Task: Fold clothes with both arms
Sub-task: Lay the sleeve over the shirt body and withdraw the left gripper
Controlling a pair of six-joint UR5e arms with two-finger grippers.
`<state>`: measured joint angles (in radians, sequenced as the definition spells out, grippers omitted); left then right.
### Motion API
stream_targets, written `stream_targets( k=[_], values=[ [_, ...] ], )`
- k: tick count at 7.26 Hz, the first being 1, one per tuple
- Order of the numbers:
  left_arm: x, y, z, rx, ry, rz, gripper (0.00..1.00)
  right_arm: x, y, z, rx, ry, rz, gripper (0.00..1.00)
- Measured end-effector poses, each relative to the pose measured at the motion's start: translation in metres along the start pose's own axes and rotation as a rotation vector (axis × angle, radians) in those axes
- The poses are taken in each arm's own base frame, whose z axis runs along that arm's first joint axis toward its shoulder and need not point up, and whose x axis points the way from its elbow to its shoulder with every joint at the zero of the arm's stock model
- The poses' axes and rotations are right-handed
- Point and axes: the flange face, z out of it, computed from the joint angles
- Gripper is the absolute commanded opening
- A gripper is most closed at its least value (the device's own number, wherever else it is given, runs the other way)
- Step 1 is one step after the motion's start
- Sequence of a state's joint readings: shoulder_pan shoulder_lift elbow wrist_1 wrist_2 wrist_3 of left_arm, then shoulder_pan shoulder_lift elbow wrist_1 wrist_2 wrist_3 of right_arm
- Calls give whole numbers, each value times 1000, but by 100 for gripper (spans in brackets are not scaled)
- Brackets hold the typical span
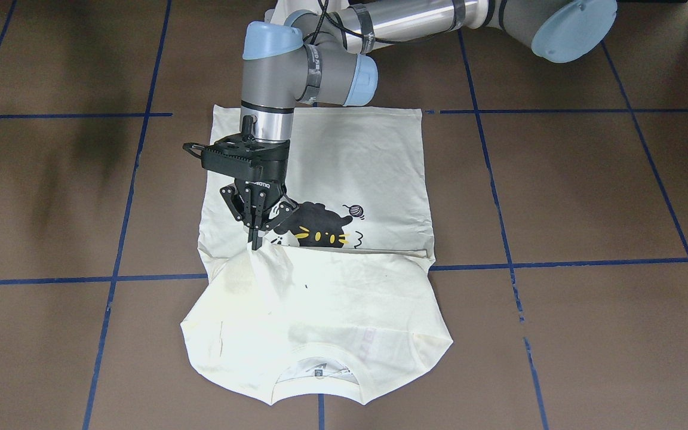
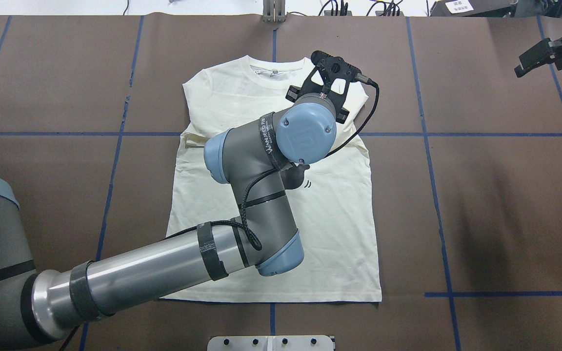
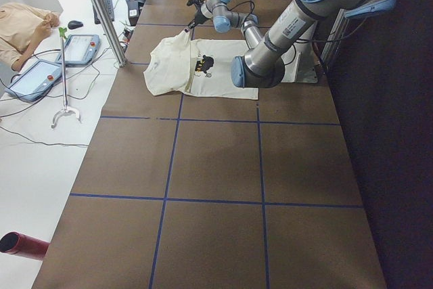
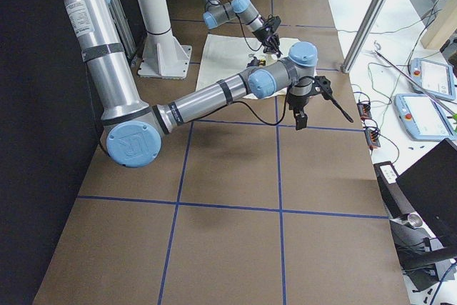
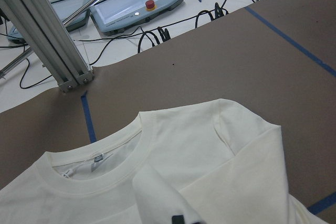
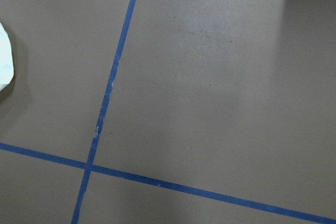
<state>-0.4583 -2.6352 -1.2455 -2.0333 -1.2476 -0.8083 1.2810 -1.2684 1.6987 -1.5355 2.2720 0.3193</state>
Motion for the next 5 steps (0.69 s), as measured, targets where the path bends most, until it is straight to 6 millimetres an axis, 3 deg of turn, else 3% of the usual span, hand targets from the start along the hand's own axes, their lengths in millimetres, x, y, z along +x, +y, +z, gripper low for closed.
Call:
stream_targets(
  k=[3, 4, 5],
  values=[
    [7, 0, -5, -27, 133, -162, 100, -3, -2, -2, 7, -3, -7, 100],
    [-8, -10, -3, -70, 165, -159, 100, -7, -5, -4, 22, -9, -22, 100],
    [-35, -26, -1, -126, 196, -139, 100, -12, -7, -6, 46, -20, -39, 100]
  ],
)
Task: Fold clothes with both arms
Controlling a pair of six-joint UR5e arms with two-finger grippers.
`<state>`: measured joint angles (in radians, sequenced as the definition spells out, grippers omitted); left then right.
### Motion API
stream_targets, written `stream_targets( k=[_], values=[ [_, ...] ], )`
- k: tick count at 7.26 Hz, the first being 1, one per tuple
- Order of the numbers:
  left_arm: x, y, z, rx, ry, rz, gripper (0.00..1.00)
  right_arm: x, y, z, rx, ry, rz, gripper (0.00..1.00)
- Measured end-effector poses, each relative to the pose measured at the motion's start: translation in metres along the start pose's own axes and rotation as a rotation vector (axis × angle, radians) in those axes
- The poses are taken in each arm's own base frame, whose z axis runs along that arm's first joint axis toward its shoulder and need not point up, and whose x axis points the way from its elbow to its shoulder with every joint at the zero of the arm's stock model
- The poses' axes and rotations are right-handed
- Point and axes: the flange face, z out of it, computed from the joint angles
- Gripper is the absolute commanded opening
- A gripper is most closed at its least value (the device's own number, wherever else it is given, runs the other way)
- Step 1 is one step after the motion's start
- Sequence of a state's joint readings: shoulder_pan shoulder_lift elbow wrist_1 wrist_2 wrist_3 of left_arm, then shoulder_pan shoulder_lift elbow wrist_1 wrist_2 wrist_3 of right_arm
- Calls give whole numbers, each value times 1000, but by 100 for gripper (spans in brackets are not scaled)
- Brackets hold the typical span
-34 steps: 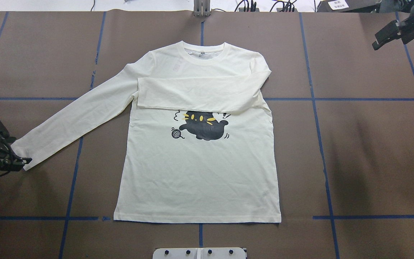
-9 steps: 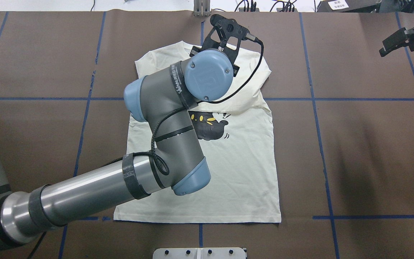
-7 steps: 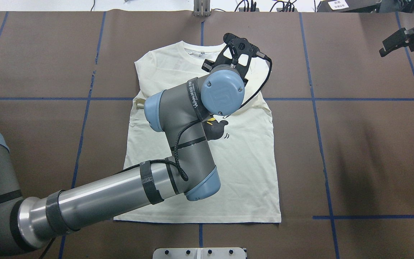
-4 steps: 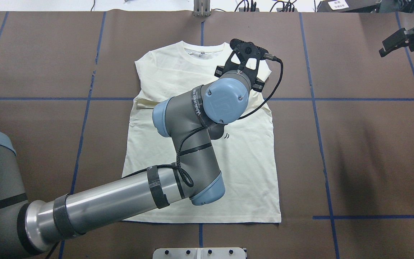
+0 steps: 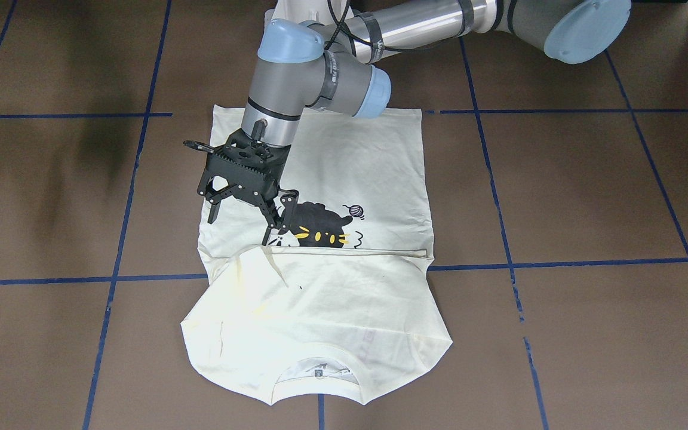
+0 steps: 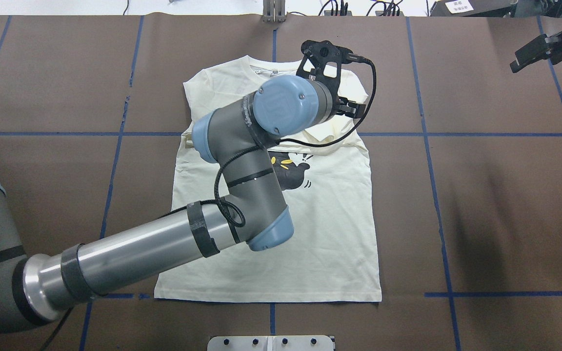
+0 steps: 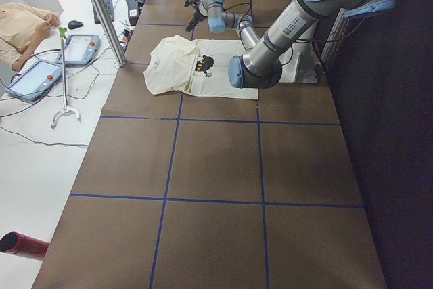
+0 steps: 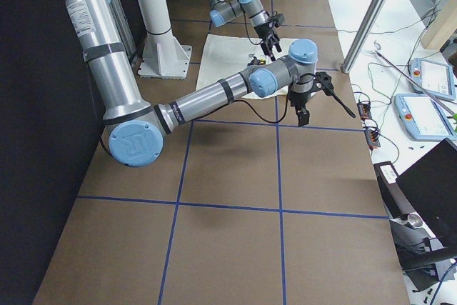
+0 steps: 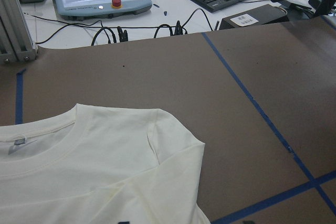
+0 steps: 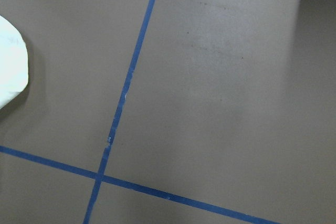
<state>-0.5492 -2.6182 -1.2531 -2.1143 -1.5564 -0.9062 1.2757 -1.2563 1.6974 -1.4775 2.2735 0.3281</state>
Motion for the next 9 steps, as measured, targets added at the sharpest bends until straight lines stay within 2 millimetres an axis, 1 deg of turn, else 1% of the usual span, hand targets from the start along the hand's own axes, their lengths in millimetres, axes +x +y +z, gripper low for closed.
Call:
stream_targets(
  k=[1, 2, 3, 4, 6, 7, 8, 9],
  values=[
    [-35, -20, -7, -54, 7, 32, 100, -14, -4, -1, 28, -18, 1, 98],
    [-78, -36, -17, -94, 2, 77, 100, -42, -13, 3, 54, -42, 22, 98],
    [-128, -49, -29, -125, -3, 122, 100, -86, -27, 11, 72, -57, 45, 98],
    [-184, -59, -42, -150, -16, 164, 100, -136, -42, 22, 84, -45, 63, 99],
    [-289, -70, -62, -183, -80, 250, 100, -235, -76, 42, 60, 21, 102, 99],
    [-339, -74, -74, -203, -127, 289, 100, -287, -85, 55, 49, 60, 135, 100],
    [-394, -80, -92, -225, -171, 334, 100, -338, -86, 75, 41, 90, 171, 99],
    [-443, -83, -115, -248, -181, 364, 100, -379, -80, 99, 40, 127, 182, 83]
  ],
)
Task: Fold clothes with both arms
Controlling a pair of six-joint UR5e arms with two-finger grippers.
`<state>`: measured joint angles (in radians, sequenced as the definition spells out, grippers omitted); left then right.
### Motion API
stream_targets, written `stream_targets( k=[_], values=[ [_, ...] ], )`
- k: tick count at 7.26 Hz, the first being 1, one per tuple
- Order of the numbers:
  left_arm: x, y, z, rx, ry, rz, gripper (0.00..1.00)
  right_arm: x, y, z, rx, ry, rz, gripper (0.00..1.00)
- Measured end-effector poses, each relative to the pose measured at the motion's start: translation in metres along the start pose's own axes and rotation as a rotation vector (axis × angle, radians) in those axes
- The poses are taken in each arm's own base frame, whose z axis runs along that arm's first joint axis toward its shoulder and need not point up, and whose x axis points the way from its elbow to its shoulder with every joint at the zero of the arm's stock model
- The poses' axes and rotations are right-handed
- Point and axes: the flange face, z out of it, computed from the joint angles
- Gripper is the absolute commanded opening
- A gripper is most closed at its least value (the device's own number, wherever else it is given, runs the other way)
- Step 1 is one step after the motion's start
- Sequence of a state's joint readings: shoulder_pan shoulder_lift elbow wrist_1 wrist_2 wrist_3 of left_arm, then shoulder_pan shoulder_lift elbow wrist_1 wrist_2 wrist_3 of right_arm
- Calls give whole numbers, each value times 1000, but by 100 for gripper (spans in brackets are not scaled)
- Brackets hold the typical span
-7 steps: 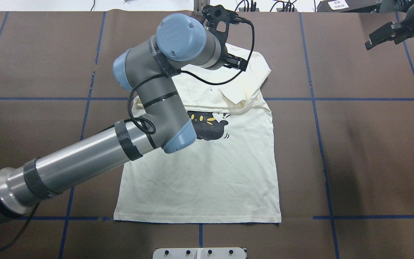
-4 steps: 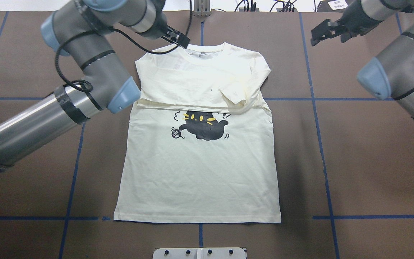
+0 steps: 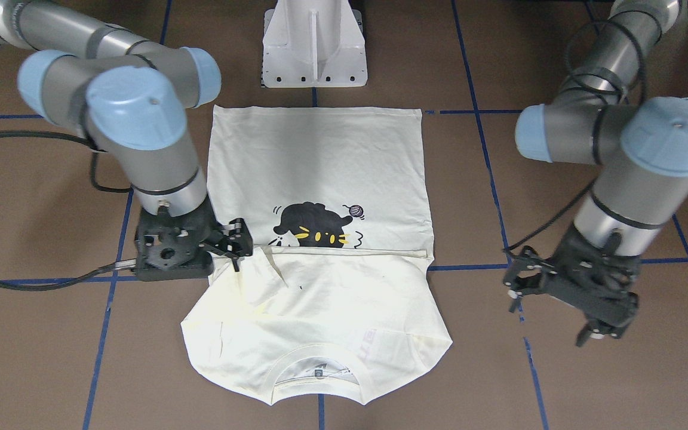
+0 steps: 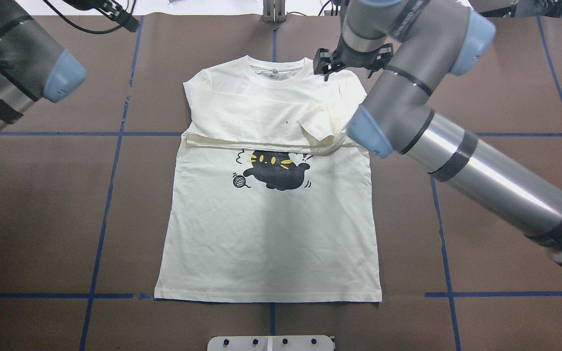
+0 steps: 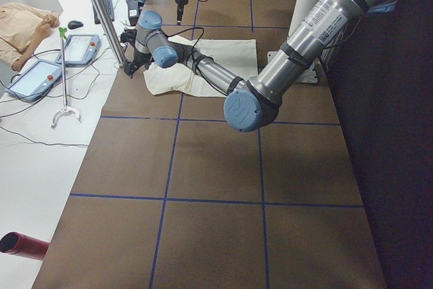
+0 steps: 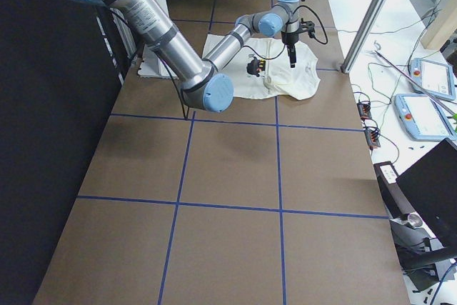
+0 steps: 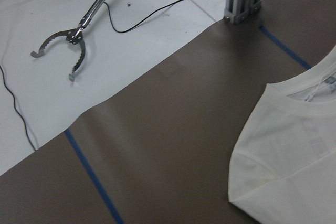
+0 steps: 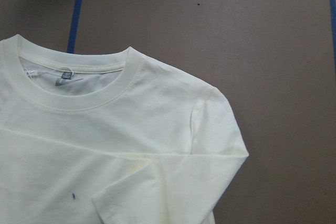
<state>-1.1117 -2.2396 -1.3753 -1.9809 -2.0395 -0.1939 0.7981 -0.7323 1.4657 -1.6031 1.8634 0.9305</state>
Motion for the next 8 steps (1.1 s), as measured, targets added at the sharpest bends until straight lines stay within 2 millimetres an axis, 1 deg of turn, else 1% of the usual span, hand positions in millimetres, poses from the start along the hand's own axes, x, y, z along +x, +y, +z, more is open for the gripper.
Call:
stream_targets(
  k=[1, 2, 3, 4, 5, 6, 8],
  values=[
    [-31, 17, -10, -15, 24, 12, 100, -35, 19, 21, 25, 50, -23, 82],
    [-45, 28, -14, -22, 41, 14, 100, -62, 40, 40, 59, 101, -86, 81],
    [-50, 33, -15, -25, 48, 11, 100, -80, 63, 58, 88, 149, -187, 79],
    [-52, 36, -15, -27, 50, 6, 100, -89, 79, 70, 102, 186, -299, 76],
    [-54, 38, -15, -28, 50, 2, 100, -90, 88, 78, 106, 212, -395, 71],
    [-54, 39, -15, -29, 50, -1, 100, -90, 94, 84, 108, 234, -474, 63],
    [-56, 43, -13, -33, 50, -4, 100, -88, 112, 100, 111, 279, -574, 61]
  ],
)
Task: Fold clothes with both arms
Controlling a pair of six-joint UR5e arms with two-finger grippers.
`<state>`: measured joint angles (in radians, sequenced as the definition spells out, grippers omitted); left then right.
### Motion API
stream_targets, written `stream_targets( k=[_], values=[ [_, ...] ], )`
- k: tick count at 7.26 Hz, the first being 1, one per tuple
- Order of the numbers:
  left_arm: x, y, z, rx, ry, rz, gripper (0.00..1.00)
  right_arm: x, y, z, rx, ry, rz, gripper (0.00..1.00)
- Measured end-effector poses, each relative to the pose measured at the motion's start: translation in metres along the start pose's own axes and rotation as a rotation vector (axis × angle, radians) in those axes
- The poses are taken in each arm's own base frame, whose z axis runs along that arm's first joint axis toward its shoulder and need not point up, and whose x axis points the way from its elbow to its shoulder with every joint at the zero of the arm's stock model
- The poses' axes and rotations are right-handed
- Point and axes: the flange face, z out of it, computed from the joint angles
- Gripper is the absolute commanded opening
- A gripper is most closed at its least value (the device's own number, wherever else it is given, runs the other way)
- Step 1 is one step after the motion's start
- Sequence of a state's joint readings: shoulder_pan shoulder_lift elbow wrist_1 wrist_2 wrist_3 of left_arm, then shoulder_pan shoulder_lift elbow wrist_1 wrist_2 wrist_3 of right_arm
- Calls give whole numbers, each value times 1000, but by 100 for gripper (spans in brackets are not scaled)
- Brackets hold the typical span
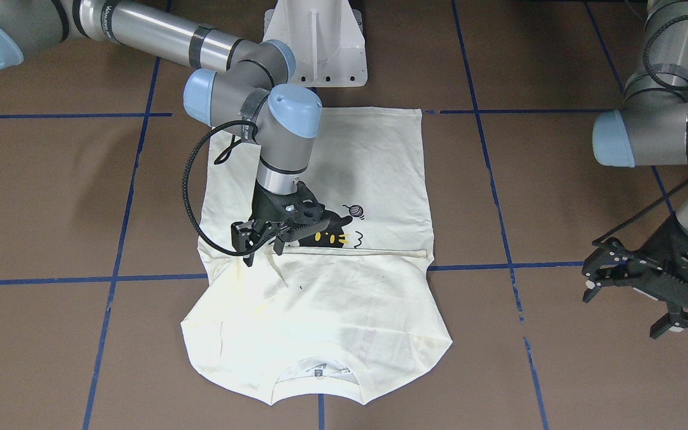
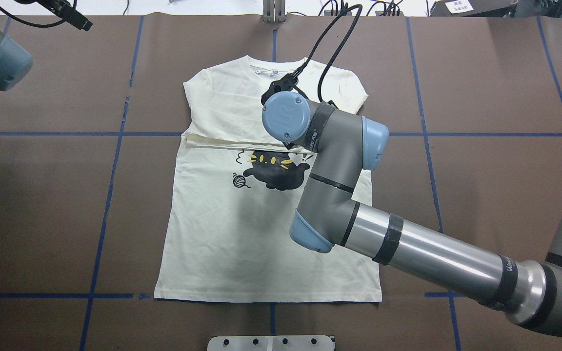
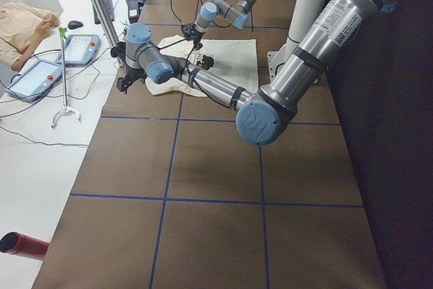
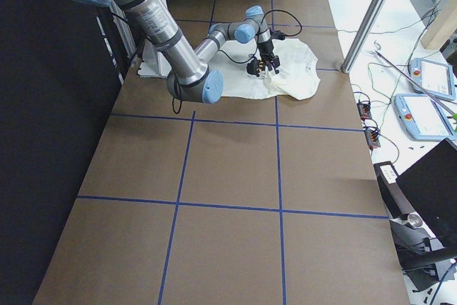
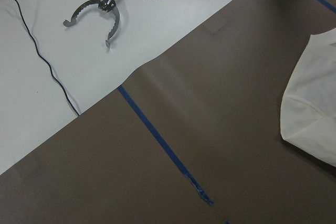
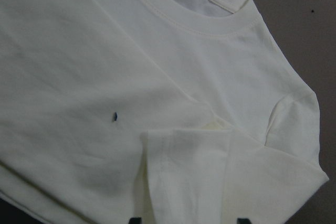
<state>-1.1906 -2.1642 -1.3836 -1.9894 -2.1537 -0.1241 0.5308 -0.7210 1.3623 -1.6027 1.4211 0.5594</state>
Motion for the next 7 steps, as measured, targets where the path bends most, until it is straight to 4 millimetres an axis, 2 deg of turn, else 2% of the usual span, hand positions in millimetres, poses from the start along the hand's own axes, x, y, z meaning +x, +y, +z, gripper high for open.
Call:
stream_targets(
  k=[2, 3, 5, 6, 7],
  values=[
    [0, 1, 1, -2, 1, -1, 100, -9, 13, 9, 8, 38, -44, 58],
    [-1, 2, 1, -4, 2, -2, 100, -9, 15, 11, 15, 53, -56, 53],
    [-1, 4, 2, -5, 2, -3, 100, -8, 13, 9, 30, 66, -63, 15],
    [-1, 4, 2, -5, 3, -3, 100, -4, 12, 9, 37, 74, -59, 0],
    [-1, 4, 2, -5, 3, -3, 100, 2, 10, 10, 40, 81, -49, 0]
  ],
)
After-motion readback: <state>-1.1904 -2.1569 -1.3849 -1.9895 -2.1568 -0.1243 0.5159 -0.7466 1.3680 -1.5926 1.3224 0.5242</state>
